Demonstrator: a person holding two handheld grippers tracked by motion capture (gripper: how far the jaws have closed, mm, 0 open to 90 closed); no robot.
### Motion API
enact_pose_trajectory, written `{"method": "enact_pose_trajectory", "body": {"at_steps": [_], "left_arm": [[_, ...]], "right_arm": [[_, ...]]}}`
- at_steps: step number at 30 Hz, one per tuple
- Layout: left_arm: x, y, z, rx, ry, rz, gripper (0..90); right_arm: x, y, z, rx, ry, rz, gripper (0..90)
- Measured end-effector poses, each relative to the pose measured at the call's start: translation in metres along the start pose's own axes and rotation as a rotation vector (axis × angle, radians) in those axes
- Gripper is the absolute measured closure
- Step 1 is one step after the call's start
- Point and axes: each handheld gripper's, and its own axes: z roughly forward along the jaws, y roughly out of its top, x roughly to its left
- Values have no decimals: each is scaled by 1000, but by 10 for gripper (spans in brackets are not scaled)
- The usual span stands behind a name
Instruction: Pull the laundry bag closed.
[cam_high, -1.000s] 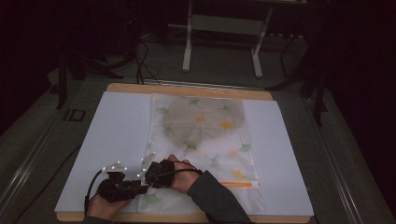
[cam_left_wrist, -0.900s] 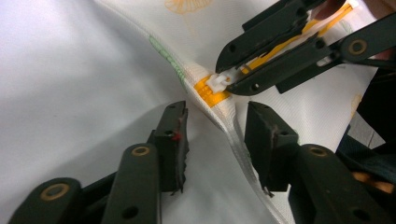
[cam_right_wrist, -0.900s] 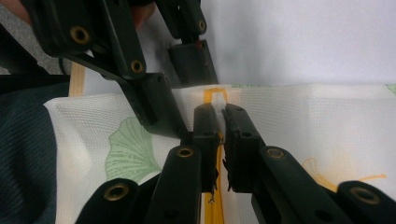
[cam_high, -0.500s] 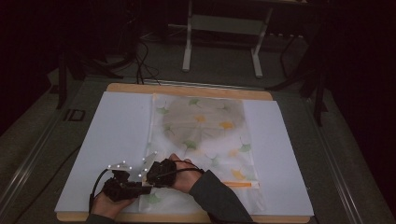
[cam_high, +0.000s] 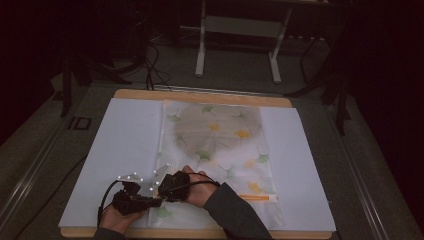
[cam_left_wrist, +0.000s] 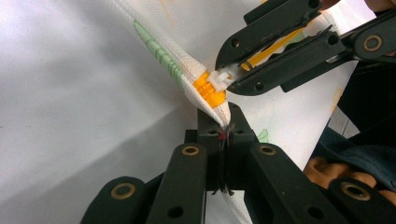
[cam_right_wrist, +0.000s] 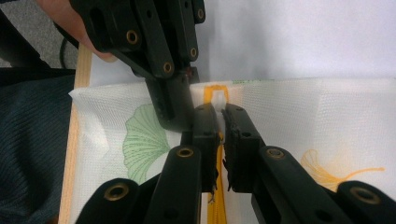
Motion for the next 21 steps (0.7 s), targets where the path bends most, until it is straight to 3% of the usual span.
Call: {"method": "enact_pose_trajectory", "body": {"at_steps": [21], "left_arm": [[-1, -1, -1, -4, 0, 9, 886]], "right_arm": [[-4, -12, 11, 18, 18, 16, 851]]}}
